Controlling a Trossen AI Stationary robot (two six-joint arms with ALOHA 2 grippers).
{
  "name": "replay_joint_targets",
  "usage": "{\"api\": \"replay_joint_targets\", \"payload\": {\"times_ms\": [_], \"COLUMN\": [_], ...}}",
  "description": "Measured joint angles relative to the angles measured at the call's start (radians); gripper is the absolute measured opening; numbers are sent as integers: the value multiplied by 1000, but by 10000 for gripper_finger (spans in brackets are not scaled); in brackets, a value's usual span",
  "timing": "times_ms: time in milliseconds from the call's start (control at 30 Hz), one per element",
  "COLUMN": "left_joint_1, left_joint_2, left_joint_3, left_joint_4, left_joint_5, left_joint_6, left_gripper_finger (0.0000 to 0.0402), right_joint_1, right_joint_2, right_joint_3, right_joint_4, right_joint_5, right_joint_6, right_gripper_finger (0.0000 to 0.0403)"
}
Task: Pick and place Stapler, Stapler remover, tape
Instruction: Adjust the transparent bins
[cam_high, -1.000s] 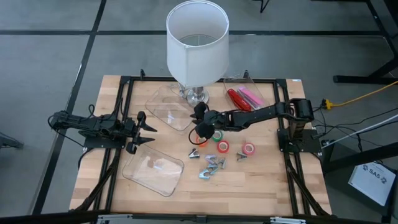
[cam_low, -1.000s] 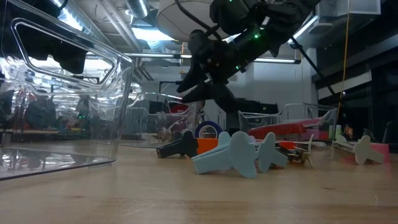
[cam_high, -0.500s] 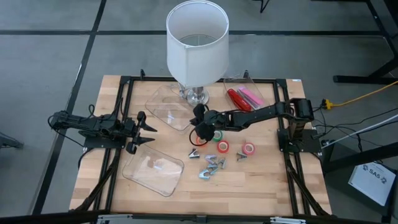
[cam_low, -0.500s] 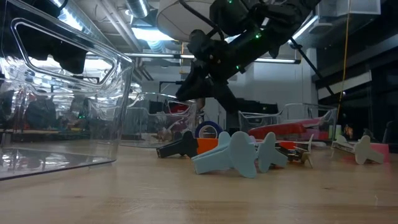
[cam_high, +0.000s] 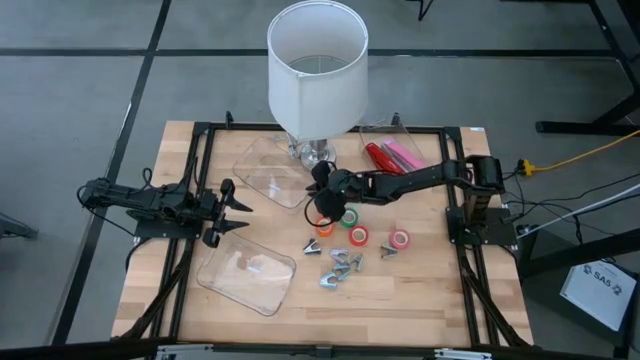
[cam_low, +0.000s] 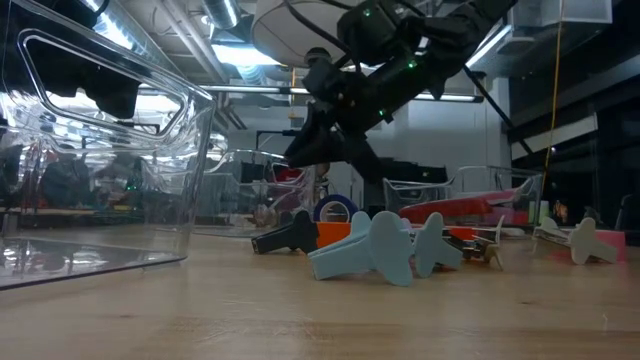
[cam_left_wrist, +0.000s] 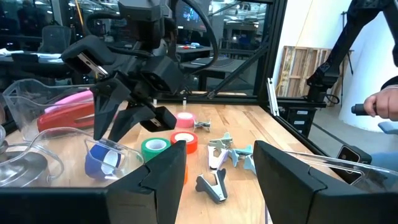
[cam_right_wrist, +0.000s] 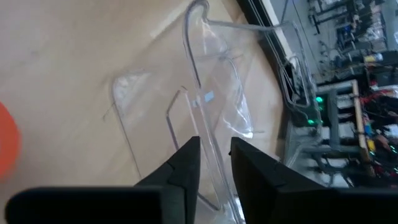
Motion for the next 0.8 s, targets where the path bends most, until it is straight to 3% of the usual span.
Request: {"api": "replay_joint_targets", "payload": {"times_ms": [167, 800], "left_joint_1": [0, 0], "left_joint_2": [0, 0], "left_joint_3": [0, 0], "left_joint_4": [0, 0], "left_joint_5": [0, 0], "left_joint_6": [0, 0], "left_gripper_finger": [185, 185], "right_joint_1": [-16, -38], "right_joint_2": [0, 60], "right_joint_3": [0, 2], "right_joint_4": [0, 56], "right_joint_5": [-50, -42], "right_joint_6": [5, 0], "right_gripper_finger": [100, 101]}}
